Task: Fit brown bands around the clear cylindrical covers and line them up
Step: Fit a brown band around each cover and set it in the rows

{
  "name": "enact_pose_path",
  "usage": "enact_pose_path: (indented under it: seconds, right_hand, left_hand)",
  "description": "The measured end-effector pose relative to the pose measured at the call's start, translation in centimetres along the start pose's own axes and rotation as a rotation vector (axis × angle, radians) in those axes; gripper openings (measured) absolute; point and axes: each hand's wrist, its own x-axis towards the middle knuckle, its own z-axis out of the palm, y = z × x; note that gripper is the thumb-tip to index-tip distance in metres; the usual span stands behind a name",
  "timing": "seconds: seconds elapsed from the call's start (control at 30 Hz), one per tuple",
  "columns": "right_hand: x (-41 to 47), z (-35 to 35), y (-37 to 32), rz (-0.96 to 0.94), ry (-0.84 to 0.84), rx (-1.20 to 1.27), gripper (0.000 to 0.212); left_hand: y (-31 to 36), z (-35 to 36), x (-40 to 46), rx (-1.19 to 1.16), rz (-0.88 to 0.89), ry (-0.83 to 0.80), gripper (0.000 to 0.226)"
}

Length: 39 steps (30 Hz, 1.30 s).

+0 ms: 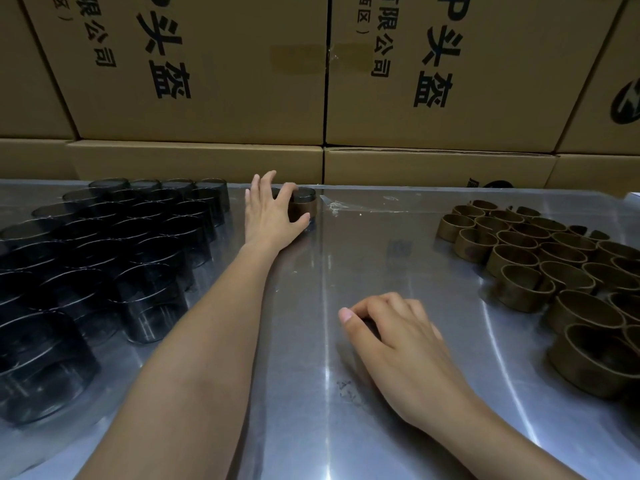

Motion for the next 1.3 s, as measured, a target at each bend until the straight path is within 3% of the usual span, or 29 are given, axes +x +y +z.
enact_pose_path:
  seconds: [0.27,0.43,0.53,0.67,1.03,1.3]
  right_hand:
    - [0.3,0.1,-0.1,0.040,0.018,-0.008,0.029]
    - [0.3,-0.2,-0.2,0.043,0.034,0.031,0.023]
    - [-0.2,-0.3,-0.2,0.035,0.063,0.056,0.024]
    - [-1.0,-0.4,0.0,0.017,0.133,0.052,0.024]
    - [0.0,-0.5,0.4,0.063,0.124,0.176,0.018]
    - [0.0,-0.4,0.7,0.054,0.132,0.181,0.021]
  left_hand:
    - [2.5,-3.1,-5.5,0.072,0.130,0.091,0.045]
    - [5.1,-7.0,-11.3,0.118,0.192,0.045,0.038]
    - [6.2,-9.0,-14.9,0.249,0.172,0.007,0.036]
    - [5.8,-10.4,-18.3,0.452,0.091,-0.033,0.051]
    - [0.8,-12.3,-17.5,0.609,-0.158,-0.063,0.066]
    - [3.5,-12.5,-17.5,0.594,-0.041,-0.092,0.040]
